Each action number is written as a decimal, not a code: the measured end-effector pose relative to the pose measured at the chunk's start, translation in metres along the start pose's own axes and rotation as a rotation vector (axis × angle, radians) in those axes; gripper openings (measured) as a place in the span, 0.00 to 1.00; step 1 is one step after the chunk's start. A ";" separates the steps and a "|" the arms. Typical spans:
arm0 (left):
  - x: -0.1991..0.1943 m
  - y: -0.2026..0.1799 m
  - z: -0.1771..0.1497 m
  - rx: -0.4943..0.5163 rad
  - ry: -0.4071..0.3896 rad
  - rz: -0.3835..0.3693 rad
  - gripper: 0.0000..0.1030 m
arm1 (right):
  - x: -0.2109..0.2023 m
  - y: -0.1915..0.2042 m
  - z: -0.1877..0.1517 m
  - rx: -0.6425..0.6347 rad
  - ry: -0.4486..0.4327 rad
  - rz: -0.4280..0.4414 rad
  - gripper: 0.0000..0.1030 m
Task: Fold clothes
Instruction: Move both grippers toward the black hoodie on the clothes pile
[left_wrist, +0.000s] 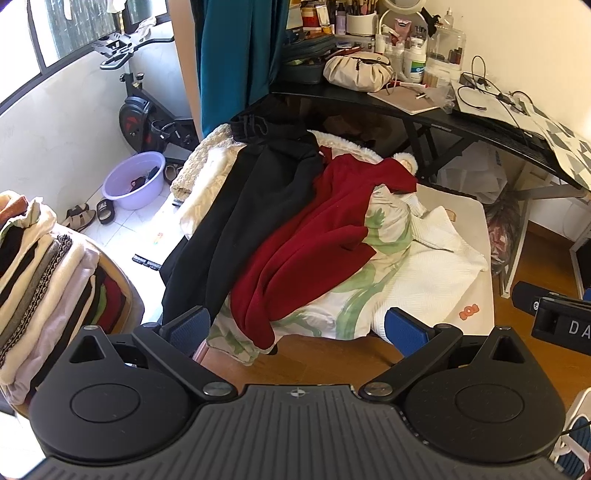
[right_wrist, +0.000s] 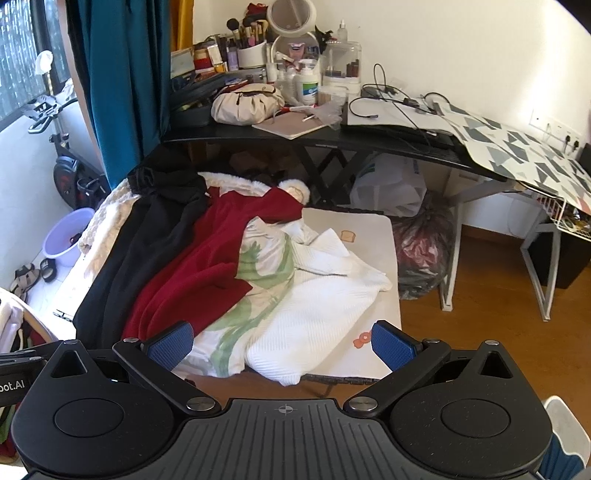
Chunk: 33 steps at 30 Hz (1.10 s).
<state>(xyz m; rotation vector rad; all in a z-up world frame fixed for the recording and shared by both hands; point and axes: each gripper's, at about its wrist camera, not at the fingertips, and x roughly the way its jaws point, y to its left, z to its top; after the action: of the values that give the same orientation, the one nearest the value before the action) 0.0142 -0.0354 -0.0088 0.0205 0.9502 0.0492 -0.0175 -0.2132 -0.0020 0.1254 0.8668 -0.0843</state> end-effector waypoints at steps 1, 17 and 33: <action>0.001 -0.003 0.000 -0.004 0.003 0.004 1.00 | 0.002 -0.002 0.001 -0.002 0.002 0.003 0.99; 0.011 -0.047 0.009 -0.034 0.037 0.101 1.00 | 0.039 -0.043 0.026 -0.016 0.041 0.066 0.99; 0.026 -0.059 0.011 -0.077 0.056 0.091 1.00 | 0.053 -0.073 0.045 -0.017 -0.076 0.129 0.99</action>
<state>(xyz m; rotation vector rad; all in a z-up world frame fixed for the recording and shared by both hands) 0.0404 -0.0927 -0.0262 -0.0091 1.0026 0.1712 0.0410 -0.2928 -0.0193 0.1606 0.7815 0.0392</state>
